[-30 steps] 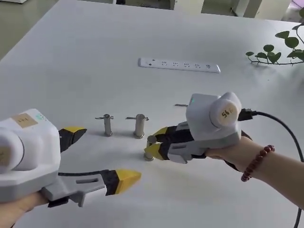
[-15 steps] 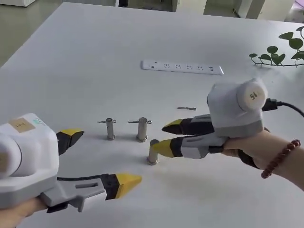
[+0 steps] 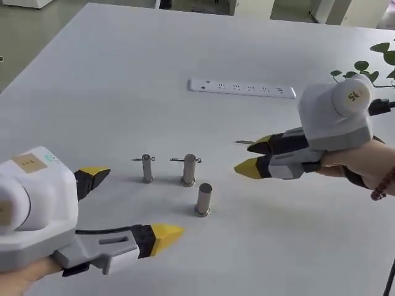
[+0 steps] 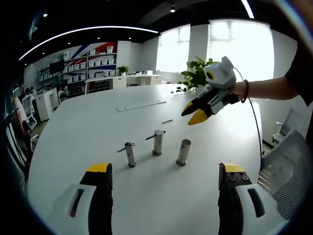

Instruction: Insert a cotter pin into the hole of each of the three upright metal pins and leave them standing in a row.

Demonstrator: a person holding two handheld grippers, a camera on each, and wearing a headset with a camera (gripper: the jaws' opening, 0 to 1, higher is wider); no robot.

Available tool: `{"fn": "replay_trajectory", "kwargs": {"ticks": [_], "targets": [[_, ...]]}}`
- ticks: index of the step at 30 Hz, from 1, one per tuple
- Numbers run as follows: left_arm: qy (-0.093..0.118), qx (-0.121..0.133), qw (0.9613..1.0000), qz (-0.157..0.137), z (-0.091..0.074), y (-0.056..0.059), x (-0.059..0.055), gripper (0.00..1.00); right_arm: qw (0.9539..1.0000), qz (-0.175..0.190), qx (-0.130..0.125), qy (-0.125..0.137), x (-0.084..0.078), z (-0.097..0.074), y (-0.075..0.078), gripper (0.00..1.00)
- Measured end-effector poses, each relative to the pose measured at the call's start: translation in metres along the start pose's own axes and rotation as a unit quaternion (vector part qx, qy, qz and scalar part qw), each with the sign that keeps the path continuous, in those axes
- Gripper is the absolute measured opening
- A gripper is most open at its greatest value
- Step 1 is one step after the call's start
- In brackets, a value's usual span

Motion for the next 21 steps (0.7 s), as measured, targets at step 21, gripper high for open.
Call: {"fn": "replay_trajectory", "kwargs": {"ticks": [21], "targets": [[0.012, 0.004, 0.9998, -0.015, 0.008, -0.013, -0.006, 0.83, 0.9968, -0.004, -0.052, -0.060, -0.013, 0.033, 0.082, 0.16]]}}
Point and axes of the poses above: the centre of the closed fingertips' face, and the gripper's own axes: z roughly forward along the fingers, y roughly to its right, x roughly out of its top, the point moved 8 cm from there along -z, roughly backward along the fingers
